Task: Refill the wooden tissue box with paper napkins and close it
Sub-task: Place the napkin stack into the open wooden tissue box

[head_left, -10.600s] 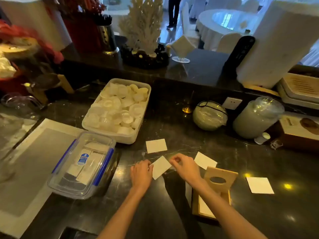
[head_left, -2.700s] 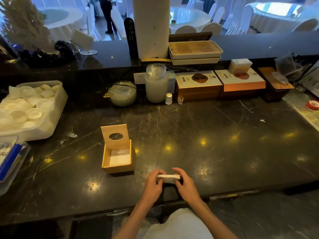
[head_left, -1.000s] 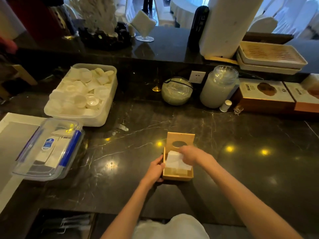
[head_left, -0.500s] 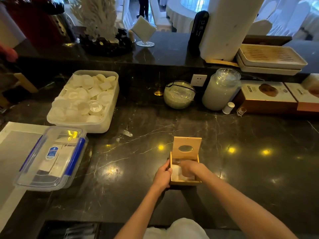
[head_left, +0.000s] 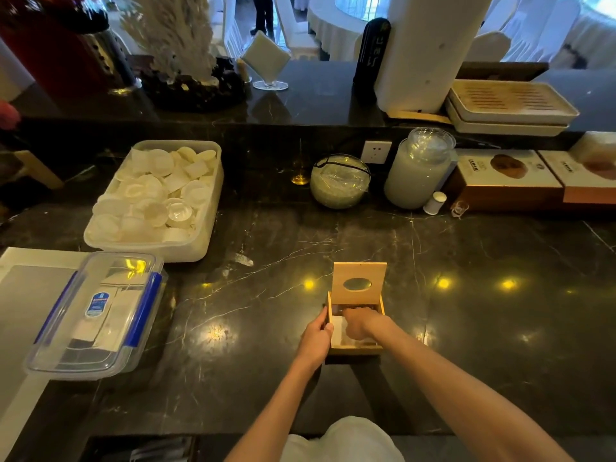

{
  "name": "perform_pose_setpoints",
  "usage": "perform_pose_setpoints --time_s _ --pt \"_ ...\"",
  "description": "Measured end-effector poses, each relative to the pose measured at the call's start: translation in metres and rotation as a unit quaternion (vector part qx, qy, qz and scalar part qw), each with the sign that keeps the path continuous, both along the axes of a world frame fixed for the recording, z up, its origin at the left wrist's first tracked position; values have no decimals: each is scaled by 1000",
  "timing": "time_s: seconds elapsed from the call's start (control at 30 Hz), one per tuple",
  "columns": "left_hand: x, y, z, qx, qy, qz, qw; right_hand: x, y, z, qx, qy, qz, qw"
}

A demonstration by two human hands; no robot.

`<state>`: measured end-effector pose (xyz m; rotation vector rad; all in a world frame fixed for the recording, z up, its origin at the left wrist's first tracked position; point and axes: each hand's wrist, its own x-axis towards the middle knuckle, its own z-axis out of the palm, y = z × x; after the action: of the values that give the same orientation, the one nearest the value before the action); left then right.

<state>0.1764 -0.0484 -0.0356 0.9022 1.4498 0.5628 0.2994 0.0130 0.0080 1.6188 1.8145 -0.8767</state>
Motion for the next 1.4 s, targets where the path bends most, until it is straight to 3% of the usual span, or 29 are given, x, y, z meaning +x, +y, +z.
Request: perform_pose_setpoints --time_s 0.3,0.57,0.73,1.07,1.27,1.4 --pt "1 -1 10 19 -2 -4 1000 1 -4 3 19 7 -1 1000" --pt "1 -3 10 28 0 -6 1000 5 0 10 -31 49 5 998" --pt "2 -3 11 31 10 -5 999 4 3 12 -48 14 28 998" --pt "3 -5 9 28 6 -9 1000 3 -3 8 -6 -4 46 999" --pt "6 -4 6 33 8 -2 999 4 -10 3 73 -1 43 996" --pt "7 -4 -10 28 32 -6 999 6 -13 4 63 10 32 997"
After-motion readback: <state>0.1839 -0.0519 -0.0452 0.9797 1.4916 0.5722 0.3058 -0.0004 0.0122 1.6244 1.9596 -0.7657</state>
